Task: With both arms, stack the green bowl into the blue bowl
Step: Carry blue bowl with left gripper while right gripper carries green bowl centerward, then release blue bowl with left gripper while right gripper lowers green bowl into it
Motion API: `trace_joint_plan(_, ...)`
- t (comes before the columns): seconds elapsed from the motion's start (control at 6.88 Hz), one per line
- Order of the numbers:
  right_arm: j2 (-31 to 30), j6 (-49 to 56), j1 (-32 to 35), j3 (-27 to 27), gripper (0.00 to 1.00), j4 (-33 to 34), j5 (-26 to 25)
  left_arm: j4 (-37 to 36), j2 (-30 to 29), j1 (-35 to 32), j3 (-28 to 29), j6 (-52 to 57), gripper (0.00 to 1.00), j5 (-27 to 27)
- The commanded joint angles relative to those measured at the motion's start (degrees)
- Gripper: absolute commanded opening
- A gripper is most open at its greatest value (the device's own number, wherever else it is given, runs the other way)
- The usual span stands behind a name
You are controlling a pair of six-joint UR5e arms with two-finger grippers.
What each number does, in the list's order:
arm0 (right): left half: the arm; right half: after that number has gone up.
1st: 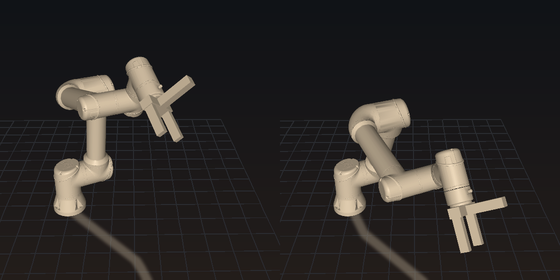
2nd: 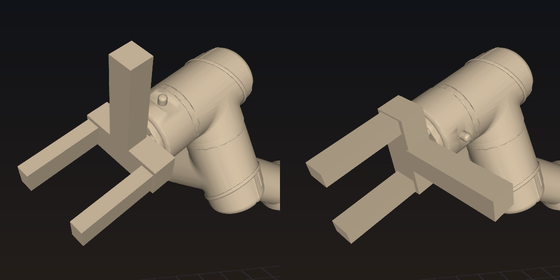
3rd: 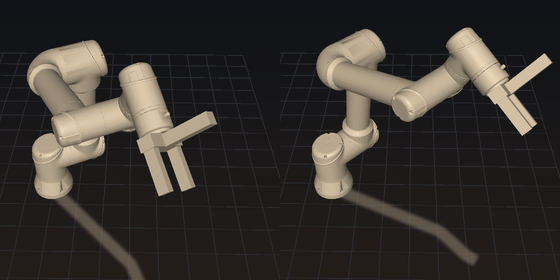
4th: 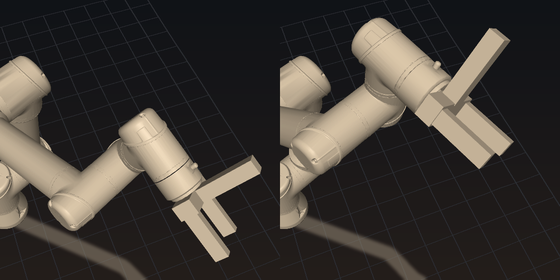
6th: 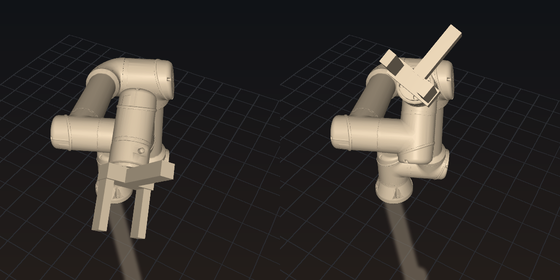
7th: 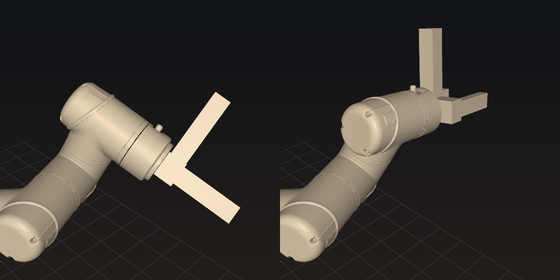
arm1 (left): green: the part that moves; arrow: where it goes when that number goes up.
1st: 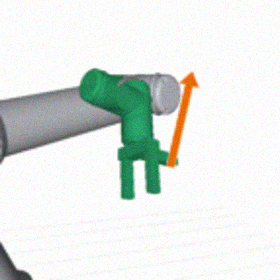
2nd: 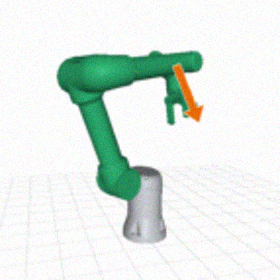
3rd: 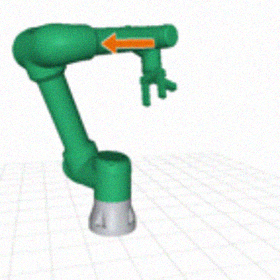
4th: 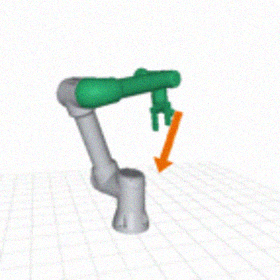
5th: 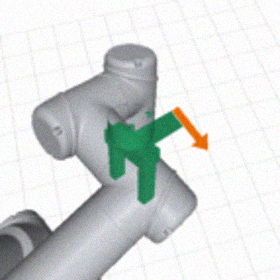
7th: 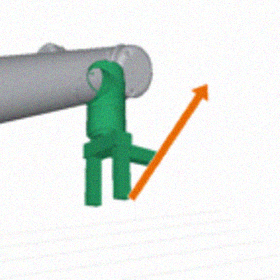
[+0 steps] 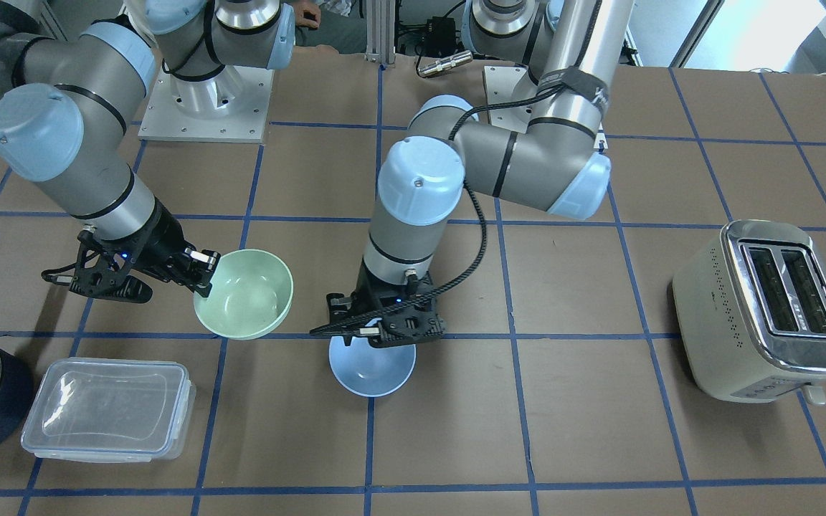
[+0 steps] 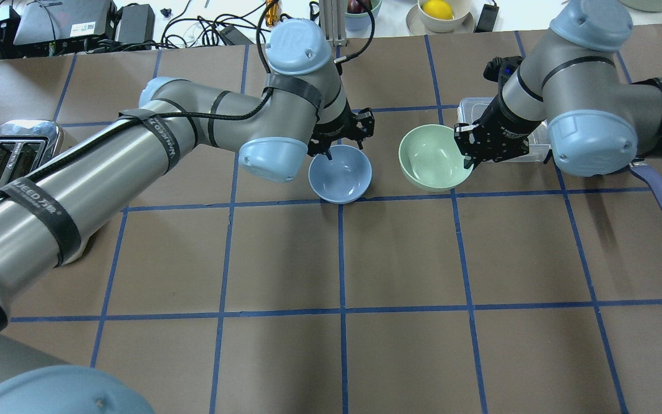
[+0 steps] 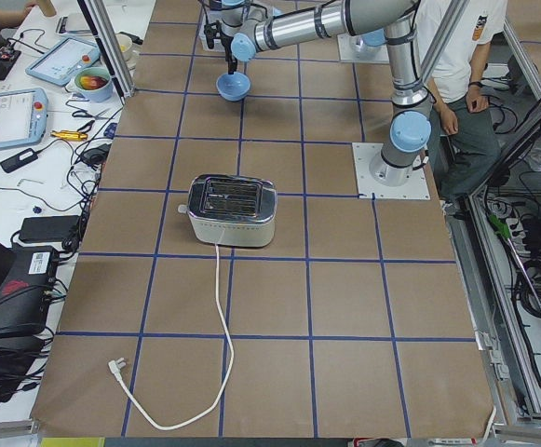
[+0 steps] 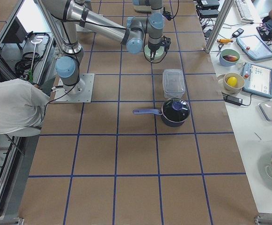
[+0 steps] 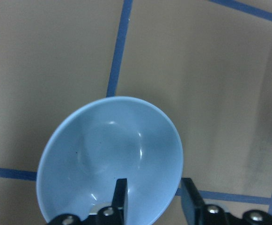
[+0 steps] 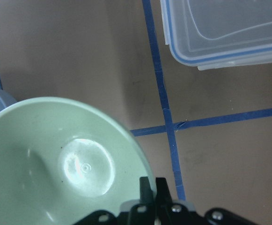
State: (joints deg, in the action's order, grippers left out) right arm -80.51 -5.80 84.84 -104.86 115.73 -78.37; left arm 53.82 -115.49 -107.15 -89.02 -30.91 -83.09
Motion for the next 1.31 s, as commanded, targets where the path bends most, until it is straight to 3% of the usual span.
trace_joint_plan(0.0,3.7,-7.5,5.1,4.3,0.0,0.7,4.0,6.8,6.7,8.1,0.8,11.4,1.0,0.1)
trace_joint_plan(0.29,12.3,-15.7,15.6,13.5,0.0,1.2,2.6,21.3,14.4,14.6,1.0,24.8,1.0,-3.4)
trace_joint_plan(0.44,14.7,-18.0,18.6,16.2,0.0,0.9,-0.3,28.8,18.1,16.5,0.5,31.9,1.0,-7.1)
trace_joint_plan(0.58,16.2,-18.0,19.6,16.1,0.0,1.2,-3.9,33.2,21.9,17.6,1.0,33.4,1.0,-7.6)
trace_joint_plan(0.87,17.8,-17.3,19.7,15.6,0.0,2.6,-7.2,33.1,23.6,16.8,0.9,32.4,1.0,-6.7)
trace_joint_plan(1.16,18.2,-17.1,19.6,13.6,0.0,4.1,-7.4,33.4,24.9,16.9,0.7,33.3,1.0,-7.6)
